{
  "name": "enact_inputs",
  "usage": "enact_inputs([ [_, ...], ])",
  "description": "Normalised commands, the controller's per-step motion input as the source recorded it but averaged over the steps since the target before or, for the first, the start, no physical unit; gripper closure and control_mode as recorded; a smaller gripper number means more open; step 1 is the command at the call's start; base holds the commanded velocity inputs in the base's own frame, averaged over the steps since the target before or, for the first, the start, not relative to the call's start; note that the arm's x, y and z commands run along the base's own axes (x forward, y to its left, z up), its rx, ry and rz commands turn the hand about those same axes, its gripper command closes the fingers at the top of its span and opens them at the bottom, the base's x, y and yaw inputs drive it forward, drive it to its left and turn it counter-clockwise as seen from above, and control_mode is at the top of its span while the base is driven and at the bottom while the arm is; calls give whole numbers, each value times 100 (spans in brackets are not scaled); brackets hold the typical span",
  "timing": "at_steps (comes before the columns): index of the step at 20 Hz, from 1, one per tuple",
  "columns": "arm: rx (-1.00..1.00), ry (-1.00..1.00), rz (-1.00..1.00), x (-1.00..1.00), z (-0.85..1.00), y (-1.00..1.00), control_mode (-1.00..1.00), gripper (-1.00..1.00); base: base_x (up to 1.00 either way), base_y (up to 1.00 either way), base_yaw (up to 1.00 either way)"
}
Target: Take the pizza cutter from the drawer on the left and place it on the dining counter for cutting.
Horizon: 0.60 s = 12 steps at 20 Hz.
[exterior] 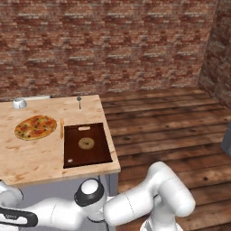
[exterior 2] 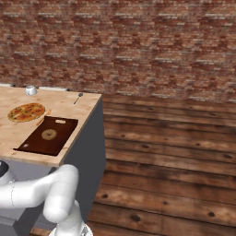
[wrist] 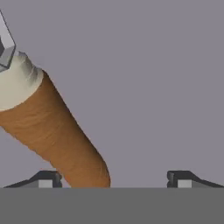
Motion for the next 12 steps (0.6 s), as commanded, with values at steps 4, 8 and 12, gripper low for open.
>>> enact_inputs([
  [4,0,0,0,0,-25,42,-100,100,0,0,0],
  [8,0,0,0,0,-17,28,-100,100,0,0,0],
  [12,0,-1,1,-15,4,8,-100,100,0,0,0],
])
